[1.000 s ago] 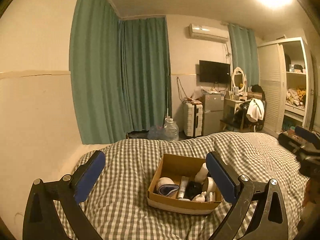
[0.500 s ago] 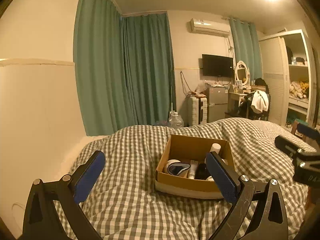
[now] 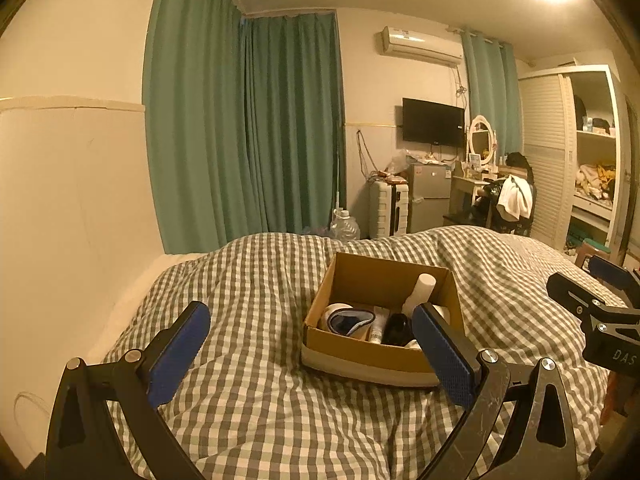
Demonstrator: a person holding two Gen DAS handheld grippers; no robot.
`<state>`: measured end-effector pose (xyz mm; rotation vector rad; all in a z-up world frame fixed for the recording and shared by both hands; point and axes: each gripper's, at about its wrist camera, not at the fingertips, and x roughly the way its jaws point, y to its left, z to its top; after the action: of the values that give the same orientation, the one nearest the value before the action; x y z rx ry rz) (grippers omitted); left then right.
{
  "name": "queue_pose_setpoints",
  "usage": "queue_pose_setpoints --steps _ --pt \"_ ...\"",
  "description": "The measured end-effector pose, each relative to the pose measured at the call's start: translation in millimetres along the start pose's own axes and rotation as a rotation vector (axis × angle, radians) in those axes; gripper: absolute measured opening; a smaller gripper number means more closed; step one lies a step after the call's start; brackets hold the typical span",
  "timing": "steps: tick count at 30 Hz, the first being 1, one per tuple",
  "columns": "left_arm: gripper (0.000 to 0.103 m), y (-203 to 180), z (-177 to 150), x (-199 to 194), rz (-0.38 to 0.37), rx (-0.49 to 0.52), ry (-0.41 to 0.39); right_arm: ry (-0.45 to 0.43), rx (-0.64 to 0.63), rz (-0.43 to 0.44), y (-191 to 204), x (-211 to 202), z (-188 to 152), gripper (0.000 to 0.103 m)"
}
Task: Organize objects
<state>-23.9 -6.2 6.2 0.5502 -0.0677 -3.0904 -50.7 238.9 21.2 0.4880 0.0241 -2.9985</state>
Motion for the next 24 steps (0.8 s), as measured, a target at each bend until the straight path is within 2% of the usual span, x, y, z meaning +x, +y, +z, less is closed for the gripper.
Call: queue_pose_setpoints --steps 19,24 --pt "0.103 1.0 -7.4 2.2 -0.006 -0.012 0.031 0.011 -0.024 -0.004 5.0 0.3 -4.1 0.103" --pt "0.103 1.1 -6.6 0.3 -0.041 -0.019 0.034 0.021 -0.027 0.001 6.5 1.7 -5.4 0.103"
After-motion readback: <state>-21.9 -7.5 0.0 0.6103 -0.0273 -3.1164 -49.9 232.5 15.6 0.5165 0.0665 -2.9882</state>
